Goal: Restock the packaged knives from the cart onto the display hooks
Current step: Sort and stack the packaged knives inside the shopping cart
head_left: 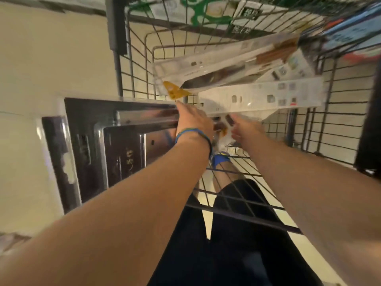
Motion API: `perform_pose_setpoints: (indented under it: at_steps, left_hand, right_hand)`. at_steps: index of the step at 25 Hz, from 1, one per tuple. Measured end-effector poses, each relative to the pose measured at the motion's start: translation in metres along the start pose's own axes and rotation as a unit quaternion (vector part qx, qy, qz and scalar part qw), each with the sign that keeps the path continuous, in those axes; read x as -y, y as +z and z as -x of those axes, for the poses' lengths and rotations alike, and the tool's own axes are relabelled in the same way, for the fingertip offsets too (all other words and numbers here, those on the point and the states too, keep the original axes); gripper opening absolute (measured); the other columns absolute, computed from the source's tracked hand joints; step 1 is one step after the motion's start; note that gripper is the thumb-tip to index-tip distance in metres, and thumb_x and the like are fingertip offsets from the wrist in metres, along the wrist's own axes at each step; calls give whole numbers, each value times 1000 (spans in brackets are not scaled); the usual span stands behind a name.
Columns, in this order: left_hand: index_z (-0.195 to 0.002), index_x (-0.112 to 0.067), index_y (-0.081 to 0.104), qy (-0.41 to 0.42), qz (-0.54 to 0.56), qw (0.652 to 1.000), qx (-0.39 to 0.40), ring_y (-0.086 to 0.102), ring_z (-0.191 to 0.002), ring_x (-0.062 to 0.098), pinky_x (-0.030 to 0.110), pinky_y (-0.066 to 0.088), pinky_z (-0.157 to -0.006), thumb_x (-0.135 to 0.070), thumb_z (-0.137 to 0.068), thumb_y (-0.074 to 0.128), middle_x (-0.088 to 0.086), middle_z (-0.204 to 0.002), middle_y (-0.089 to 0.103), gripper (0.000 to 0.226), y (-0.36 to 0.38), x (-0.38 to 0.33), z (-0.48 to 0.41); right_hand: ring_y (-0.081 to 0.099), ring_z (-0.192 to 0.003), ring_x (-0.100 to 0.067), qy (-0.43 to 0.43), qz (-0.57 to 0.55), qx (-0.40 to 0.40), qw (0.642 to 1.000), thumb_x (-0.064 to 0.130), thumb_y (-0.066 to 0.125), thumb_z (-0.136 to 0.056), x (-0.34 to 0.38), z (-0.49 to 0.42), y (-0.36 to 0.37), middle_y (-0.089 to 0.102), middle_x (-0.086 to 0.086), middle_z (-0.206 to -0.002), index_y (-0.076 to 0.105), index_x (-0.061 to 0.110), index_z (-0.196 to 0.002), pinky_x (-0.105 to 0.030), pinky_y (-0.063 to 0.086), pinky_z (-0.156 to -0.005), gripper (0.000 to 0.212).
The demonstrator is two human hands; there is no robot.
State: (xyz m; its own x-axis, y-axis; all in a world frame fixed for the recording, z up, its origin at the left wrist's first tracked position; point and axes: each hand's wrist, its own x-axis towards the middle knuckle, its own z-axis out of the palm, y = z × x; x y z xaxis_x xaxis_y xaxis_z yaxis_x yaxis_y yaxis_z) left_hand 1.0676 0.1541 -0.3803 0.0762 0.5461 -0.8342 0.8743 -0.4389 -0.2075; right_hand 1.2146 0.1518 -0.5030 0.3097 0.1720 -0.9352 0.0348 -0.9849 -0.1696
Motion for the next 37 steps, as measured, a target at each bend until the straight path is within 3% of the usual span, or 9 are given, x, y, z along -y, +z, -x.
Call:
perform_pose_setpoints:
  at_steps: [3,7,10,15,18,22,27,30,37]
  left_hand:
    - [-152,-8,28,-8,0,1000,20,26,-141,50,74,15,-109,-32,-101,41,26,-154,29,58,1,-6,0]
    - [-152,2,21,-58,-81,995,25,20,-144,51,77,11,-107,-27,-103,40,31,-156,24,61,2,1,7]
    - [-152,1,23,-52,-99,994,19,23,-142,51,74,16,-108,-28,-102,39,31,-155,25,60,11,12,17]
    - [-155,-1,13,-50,-110,993,16,20,-142,54,67,20,-111,-26,-103,27,30,-159,15,60,4,13,15]
    - [-157,-8,14,-57,-104,993,29,17,-145,52,66,18,-114,-34,-102,37,27,-160,14,65,1,14,24]
    - [-157,-10,15,-79,-120,989,38,21,-143,51,64,20,-114,-38,-102,38,26,-158,21,66,-6,25,50]
    - [-148,-19,36,-105,-77,991,-2,50,-124,36,52,35,-105,-51,-97,45,13,-139,49,61,-29,67,74]
    - [-147,-20,37,-95,-54,994,-9,50,-124,33,49,36,-105,-64,-91,45,10,-139,51,71,-28,79,101]
    - [-143,-7,43,-73,-34,996,-36,44,-129,35,53,32,-110,-45,-98,46,13,-139,49,59,-24,55,134]
  right_hand:
    - [68,-102,-26,-55,38,-135,989,42,93,-62,-1,2,2,69,-5,-120,59,16,-131,-38,59,-90,80]
    - [64,-98,-22,-29,33,-149,988,41,97,-59,-3,2,-6,64,-2,-120,53,11,-133,-28,56,-66,91]
    - [64,-89,-23,36,-35,-78,996,34,89,-77,-3,-5,-9,62,-9,-121,55,10,-135,-34,60,-66,71]
    - [69,-110,-29,-18,-86,-58,994,38,72,-95,-13,-5,-32,70,-8,-123,63,13,-131,-46,57,-97,44]
    - [69,-103,-30,10,-78,-77,994,55,62,-96,-12,14,-38,71,-8,-114,65,17,-120,-49,58,-95,45]
    - [72,-101,-30,47,-199,4,979,41,54,-105,11,60,-42,73,-7,-112,60,20,-128,-53,60,-89,32]
    - [75,-79,-22,36,-358,104,927,11,57,-103,47,142,-67,74,-13,-102,63,7,-117,-27,59,-52,16]
    - [78,-82,-24,20,-378,124,917,8,55,-104,58,193,-79,72,-21,-113,62,1,-121,-22,58,-53,20]
    - [78,-76,-19,7,-359,135,924,4,52,-104,54,262,-94,71,-22,-118,57,3,-132,-20,58,-54,28]
